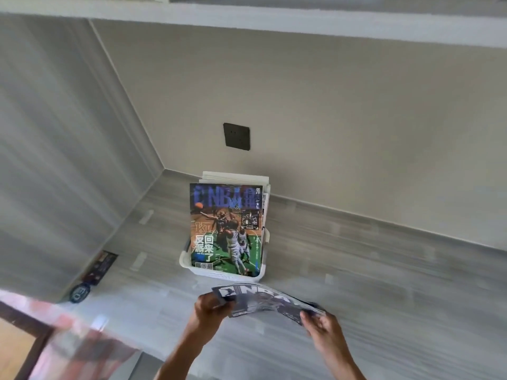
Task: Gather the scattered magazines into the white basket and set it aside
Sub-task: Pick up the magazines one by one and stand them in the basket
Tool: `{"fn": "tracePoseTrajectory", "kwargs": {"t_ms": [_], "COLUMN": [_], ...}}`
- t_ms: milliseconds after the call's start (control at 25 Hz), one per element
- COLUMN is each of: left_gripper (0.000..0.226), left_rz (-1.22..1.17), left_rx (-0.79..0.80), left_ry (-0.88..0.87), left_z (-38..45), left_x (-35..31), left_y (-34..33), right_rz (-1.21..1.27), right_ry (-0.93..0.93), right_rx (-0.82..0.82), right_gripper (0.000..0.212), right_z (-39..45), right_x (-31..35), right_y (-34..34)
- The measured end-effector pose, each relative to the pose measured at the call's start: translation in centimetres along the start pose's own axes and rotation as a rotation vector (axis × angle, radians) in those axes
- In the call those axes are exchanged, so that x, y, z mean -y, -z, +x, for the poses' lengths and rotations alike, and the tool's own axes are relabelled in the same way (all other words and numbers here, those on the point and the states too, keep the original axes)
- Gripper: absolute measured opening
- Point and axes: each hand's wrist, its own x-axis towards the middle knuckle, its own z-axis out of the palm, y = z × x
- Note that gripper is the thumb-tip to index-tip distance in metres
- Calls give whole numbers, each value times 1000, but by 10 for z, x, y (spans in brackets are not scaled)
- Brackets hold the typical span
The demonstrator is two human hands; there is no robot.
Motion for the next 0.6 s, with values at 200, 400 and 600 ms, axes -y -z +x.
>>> {"fn": "tracePoseTrajectory", "kwargs": {"t_ms": [200,400,600], "left_gripper": [9,33,33], "left_rz": [7,-128,-36], "left_rx": [42,-28,-116], "left_ry": [-282,-312,-126], "left_z": [27,93,143], "left_x": [-58,-126,-102], "left_y": [51,101,113], "right_rz": [10,81,1], "right_ry": [209,341,149], "right_rx": [-92,-133,-80], "right_gripper": [17,28,19], "right_z": [7,46,93], "right_x": [73,166,165], "right_y": [-26,-75,-125]}}
